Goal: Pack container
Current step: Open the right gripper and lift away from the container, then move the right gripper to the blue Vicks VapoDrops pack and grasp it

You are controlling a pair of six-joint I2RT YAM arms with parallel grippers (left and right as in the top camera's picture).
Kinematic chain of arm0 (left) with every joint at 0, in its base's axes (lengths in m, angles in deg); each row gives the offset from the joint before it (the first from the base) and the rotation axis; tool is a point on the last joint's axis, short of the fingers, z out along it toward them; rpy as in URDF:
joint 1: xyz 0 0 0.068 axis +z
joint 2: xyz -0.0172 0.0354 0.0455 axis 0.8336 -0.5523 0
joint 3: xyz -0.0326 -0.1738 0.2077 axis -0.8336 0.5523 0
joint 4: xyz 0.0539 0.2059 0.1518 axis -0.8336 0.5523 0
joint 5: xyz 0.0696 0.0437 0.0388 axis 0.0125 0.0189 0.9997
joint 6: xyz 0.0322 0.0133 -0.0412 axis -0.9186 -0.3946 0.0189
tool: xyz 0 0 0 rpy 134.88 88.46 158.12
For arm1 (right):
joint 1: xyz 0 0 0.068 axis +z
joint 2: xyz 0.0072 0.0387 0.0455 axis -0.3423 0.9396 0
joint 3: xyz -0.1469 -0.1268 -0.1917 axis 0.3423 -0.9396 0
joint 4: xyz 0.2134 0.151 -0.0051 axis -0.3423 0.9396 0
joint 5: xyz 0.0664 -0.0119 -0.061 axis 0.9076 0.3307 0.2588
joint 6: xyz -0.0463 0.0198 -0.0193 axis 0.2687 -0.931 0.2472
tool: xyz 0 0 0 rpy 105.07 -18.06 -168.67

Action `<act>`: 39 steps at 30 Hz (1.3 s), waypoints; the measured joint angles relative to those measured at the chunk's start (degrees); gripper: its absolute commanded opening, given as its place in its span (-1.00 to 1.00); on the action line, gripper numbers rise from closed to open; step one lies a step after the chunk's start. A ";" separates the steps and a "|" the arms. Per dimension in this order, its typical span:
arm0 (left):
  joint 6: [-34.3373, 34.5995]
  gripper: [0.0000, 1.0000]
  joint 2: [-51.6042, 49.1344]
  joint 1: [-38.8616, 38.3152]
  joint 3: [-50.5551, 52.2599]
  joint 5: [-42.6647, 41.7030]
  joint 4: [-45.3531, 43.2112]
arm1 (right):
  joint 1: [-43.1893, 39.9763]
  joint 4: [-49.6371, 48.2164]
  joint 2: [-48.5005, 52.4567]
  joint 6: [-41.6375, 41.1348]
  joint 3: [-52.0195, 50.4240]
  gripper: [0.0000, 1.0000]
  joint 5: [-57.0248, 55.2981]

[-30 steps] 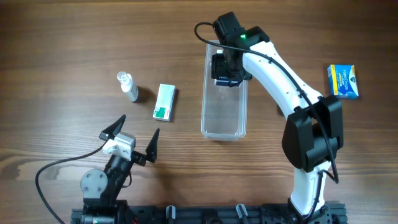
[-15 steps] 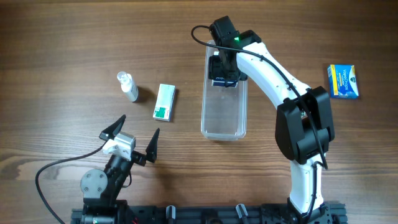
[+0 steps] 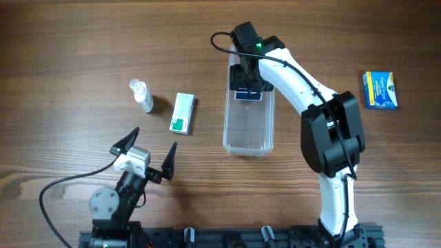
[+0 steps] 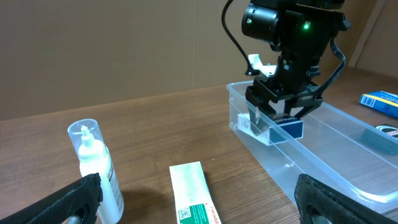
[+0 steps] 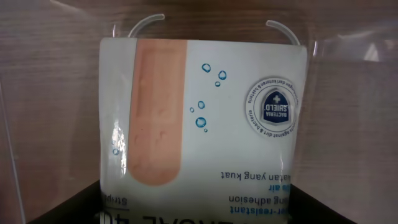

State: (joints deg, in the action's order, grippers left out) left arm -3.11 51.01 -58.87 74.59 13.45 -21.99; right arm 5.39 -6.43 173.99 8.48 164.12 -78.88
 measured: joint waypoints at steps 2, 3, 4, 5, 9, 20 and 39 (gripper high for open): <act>0.00 0.99 0.00 0.00 0.00 0.00 0.02 | 0.00 -0.09 0.00 0.00 0.00 0.66 -0.04; 0.00 1.00 0.00 0.00 0.00 0.00 0.02 | 0.00 -0.11 0.00 0.00 0.00 0.67 -0.04; 0.00 0.99 0.00 0.00 0.00 0.00 0.02 | 0.00 -0.13 0.00 -0.02 0.00 0.69 -0.04; 0.00 0.99 0.00 0.00 0.00 0.00 0.02 | 0.00 -0.11 0.00 -0.02 0.00 0.72 -0.11; 0.00 1.00 0.00 0.00 0.00 0.02 0.02 | 0.00 0.24 0.00 -0.02 0.11 0.73 -0.39; 0.00 0.99 0.00 0.00 0.00 0.00 0.02 | 0.00 7.15 -3.82 1.16 5.64 0.83 -0.11; 0.00 1.00 0.00 0.00 0.00 0.00 0.02 | -39.63 5.22 -24.00 33.22 6.34 0.99 4.87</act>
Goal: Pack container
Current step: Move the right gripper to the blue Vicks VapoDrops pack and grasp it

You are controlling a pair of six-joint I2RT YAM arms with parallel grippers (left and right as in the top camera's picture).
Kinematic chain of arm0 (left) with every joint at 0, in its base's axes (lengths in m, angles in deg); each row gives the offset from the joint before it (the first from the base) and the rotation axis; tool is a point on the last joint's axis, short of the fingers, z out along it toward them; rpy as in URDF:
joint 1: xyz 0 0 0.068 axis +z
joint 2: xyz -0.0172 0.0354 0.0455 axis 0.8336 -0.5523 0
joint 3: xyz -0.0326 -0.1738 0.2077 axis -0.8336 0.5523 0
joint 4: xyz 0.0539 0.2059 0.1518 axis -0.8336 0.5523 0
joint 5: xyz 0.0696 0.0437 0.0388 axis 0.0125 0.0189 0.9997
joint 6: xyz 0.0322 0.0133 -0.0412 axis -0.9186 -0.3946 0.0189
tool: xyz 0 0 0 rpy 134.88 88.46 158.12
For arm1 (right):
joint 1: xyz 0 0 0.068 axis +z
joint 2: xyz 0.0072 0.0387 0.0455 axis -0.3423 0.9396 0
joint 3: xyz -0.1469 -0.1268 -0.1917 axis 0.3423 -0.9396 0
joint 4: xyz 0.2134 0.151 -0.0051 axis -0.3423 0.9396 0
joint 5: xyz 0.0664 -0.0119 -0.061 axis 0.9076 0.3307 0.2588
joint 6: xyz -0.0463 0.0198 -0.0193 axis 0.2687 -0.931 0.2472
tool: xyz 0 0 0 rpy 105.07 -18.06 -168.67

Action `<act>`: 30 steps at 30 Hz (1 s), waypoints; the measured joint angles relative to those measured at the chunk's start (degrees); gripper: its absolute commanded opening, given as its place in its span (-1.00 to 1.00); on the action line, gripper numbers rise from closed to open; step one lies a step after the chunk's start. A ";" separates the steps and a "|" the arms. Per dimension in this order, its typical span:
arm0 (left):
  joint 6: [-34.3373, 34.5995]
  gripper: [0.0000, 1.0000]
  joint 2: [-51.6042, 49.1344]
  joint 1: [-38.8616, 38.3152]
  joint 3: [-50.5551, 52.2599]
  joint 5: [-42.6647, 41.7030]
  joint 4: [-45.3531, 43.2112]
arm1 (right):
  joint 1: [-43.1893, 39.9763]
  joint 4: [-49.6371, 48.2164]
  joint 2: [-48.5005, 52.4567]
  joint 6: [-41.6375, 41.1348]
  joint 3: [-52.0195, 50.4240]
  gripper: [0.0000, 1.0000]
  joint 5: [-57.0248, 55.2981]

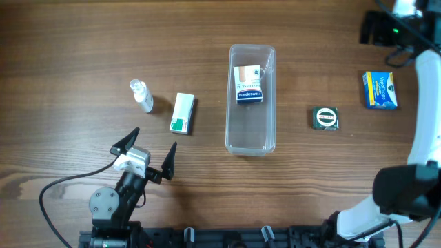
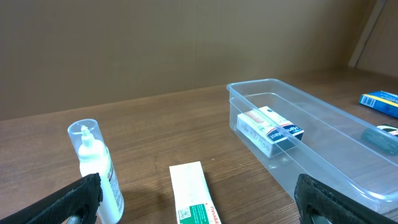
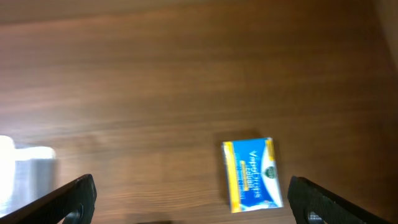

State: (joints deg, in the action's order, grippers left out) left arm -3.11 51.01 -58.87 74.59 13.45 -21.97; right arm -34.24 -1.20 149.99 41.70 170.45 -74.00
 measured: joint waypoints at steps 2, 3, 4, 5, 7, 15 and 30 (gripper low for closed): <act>0.00 0.99 0.00 0.00 0.00 0.00 0.00 | -2.51 -1.11 1.99 3.30 -1.77 0.99 0.98; 0.00 1.00 0.00 0.00 0.00 0.00 0.00 | -3.85 -1.11 3.48 4.04 -2.89 0.99 1.42; 0.00 0.99 0.00 0.00 0.00 0.00 0.00 | -4.96 -1.11 4.46 5.16 -3.19 1.00 1.86; 0.00 0.99 0.00 0.00 0.00 0.00 0.00 | -5.90 -1.20 5.40 6.21 -3.21 1.00 2.10; 0.00 0.99 0.00 0.00 0.00 0.00 0.00 | -8.28 -1.14 7.15 8.48 -3.23 0.99 2.43; 0.00 0.99 0.00 0.00 0.00 0.02 0.00 | -13.64 -1.95 16.37 13.62 -3.23 0.99 2.86; 0.00 1.00 0.00 0.00 0.00 0.02 0.00 | -13.70 -1.79 24.96 14.51 -3.56 1.00 2.89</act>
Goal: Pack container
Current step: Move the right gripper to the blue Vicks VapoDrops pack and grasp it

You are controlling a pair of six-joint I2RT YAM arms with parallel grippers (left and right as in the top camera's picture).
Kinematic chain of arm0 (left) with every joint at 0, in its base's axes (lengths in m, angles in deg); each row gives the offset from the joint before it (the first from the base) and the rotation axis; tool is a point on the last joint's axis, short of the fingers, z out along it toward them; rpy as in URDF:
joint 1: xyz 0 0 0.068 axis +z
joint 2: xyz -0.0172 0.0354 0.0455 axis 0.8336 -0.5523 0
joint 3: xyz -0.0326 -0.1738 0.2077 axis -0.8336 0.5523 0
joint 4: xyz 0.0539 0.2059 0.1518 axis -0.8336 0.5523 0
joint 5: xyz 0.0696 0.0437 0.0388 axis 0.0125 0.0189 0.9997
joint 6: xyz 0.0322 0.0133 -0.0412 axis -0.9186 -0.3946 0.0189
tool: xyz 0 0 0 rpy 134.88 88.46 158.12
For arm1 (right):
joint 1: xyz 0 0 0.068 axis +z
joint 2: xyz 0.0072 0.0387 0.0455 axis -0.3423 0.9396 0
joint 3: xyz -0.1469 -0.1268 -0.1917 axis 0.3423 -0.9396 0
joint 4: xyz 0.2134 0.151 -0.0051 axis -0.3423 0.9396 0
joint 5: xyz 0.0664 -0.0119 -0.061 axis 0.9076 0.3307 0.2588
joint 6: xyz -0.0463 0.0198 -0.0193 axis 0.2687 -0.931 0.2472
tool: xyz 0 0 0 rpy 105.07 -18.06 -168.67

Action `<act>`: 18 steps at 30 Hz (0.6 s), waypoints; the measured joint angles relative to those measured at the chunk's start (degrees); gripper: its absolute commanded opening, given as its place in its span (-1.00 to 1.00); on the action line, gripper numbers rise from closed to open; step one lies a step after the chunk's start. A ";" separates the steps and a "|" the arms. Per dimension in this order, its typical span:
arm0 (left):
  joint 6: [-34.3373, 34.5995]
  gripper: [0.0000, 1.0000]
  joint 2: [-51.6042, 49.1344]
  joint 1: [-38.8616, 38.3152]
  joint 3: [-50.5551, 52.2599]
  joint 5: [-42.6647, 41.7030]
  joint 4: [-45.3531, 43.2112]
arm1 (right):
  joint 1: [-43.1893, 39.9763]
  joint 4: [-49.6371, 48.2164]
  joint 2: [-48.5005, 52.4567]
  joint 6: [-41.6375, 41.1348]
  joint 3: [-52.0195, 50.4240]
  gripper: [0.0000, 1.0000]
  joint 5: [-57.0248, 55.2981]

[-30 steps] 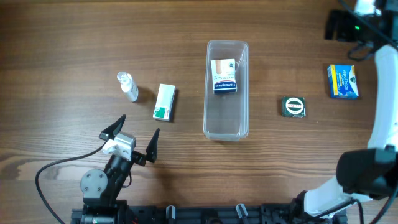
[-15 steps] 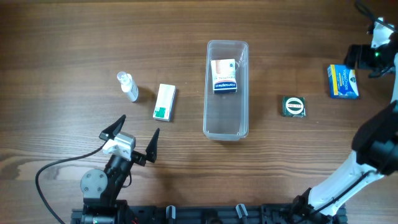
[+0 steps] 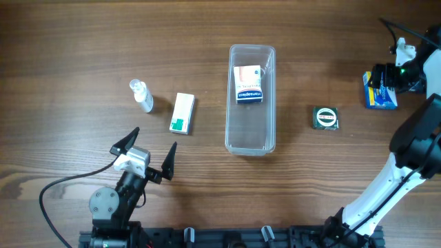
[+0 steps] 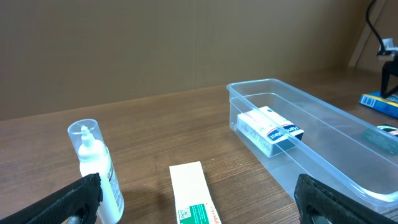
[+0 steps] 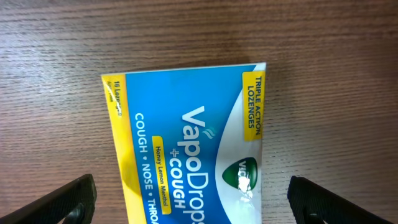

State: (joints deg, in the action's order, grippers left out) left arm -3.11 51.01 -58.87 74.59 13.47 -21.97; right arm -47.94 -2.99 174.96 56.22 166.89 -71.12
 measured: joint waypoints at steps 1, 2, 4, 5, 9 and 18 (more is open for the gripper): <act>0.00 0.99 0.00 0.00 0.00 0.00 0.00 | 0.00 -0.11 0.46 -0.02 -0.04 0.99 0.00; 0.00 0.99 0.00 0.00 0.00 -0.02 0.00 | 0.00 -0.44 0.83 0.00 -0.24 1.00 0.00; 0.00 0.99 0.00 0.00 0.00 0.00 0.00 | 0.00 -1.44 1.55 0.15 -1.55 0.99 -0.02; 0.00 1.00 0.00 0.00 0.00 0.00 0.00 | 0.00 -1.95 1.92 0.37 -2.73 0.99 -0.02; 0.00 1.00 0.00 0.00 0.00 -0.02 0.00 | 0.00 -3.45 2.16 0.83 -4.66 0.99 -0.42; 0.00 0.99 0.00 0.00 0.00 -0.02 0.00 | 0.00 -4.02 2.16 0.20 -4.76 0.65 -1.38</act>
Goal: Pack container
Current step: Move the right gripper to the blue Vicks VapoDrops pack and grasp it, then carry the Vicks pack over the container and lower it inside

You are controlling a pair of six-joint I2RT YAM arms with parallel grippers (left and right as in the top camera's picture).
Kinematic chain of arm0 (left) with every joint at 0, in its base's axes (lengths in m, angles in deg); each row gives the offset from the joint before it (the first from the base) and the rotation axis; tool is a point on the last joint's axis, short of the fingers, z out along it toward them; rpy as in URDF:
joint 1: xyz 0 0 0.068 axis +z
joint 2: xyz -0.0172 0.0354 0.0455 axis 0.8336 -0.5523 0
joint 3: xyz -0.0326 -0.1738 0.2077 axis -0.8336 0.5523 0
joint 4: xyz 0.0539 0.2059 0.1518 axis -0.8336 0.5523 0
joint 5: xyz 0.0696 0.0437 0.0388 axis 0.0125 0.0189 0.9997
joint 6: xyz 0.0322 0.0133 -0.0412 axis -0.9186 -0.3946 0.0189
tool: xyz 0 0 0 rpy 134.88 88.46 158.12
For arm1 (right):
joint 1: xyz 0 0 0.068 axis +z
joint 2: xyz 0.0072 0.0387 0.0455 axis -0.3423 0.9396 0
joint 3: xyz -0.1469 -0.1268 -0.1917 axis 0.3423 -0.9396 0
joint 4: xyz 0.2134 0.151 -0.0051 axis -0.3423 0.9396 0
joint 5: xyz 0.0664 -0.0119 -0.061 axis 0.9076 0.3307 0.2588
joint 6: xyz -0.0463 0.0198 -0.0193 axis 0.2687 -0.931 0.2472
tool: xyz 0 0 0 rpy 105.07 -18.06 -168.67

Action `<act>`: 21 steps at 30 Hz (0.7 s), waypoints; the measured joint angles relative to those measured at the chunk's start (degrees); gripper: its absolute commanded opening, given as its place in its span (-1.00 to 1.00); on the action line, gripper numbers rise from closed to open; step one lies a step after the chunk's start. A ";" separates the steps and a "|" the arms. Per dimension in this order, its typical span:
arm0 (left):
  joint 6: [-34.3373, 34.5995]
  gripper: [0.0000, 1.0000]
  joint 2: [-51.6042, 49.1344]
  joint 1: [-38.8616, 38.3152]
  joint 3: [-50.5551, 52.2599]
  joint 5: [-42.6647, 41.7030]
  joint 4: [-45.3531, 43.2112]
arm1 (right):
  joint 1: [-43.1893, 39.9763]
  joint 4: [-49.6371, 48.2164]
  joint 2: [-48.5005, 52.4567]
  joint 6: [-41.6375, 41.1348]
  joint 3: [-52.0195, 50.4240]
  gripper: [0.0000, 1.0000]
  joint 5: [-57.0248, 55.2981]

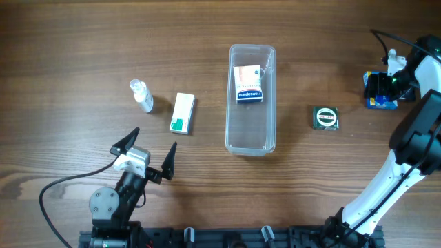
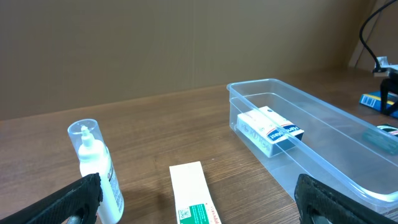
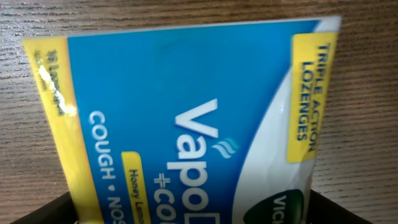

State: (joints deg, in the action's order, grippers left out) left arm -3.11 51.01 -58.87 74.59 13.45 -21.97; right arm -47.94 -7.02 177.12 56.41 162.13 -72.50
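Note:
The clear container (image 1: 249,131) stands mid-table with a plaster box (image 1: 249,84) in its far end; the left wrist view shows both, container (image 2: 323,143) and box (image 2: 268,129). A blue and yellow cough-drops box (image 3: 186,124) lies flat at the far right of the table (image 1: 374,103). My right gripper (image 1: 381,88) is down over it, open, with one dark finger (image 3: 53,211) beside each long edge of the box. My left gripper (image 1: 145,155) stands open near the front left, holding nothing.
A white spray bottle (image 1: 141,95) and a white and green carton (image 1: 182,112) lie left of the container. A round green tin (image 1: 325,118) sits between the container and the cough-drops box. The right arm's cable arcs over the far right edge.
My right gripper has come down closer onto the cough-drops box, so its fingers now flank the box's edges. The left arm and the other items have not moved.
My right gripper was in the container's far end at the plaster box. Then the box lay alone in the container and the gripper was open at the far right. It then hung over the cough-drops box, and now straddles it.

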 measured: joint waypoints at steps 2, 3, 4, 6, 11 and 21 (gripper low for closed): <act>0.00 0.99 0.00 0.00 0.00 0.00 0.00 | 0.00 -0.02 0.00 -0.17 0.00 0.62 -0.13; 0.00 0.99 0.00 0.00 0.00 0.00 0.00 | 0.00 -0.02 0.00 -0.28 0.00 0.61 -0.13; 0.00 0.99 0.00 0.00 0.00 0.02 0.00 | 0.00 -0.02 0.00 -0.48 0.00 0.60 -0.15; 0.00 1.00 0.00 0.00 0.00 0.00 0.00 | 0.00 -0.04 0.00 -1.07 0.02 0.59 -0.15; 0.00 0.99 0.00 0.00 0.00 0.00 0.00 | 0.00 0.72 -0.15 -3.80 0.94 0.59 1.09; 0.00 0.99 0.00 0.00 0.00 0.02 0.00 | 5.42 1.18 -15.61 -9.73 1.64 0.59 15.30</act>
State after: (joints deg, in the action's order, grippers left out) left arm -3.11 51.01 -58.87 74.59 13.47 -21.97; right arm -42.52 -5.84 161.51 46.69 163.77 -57.20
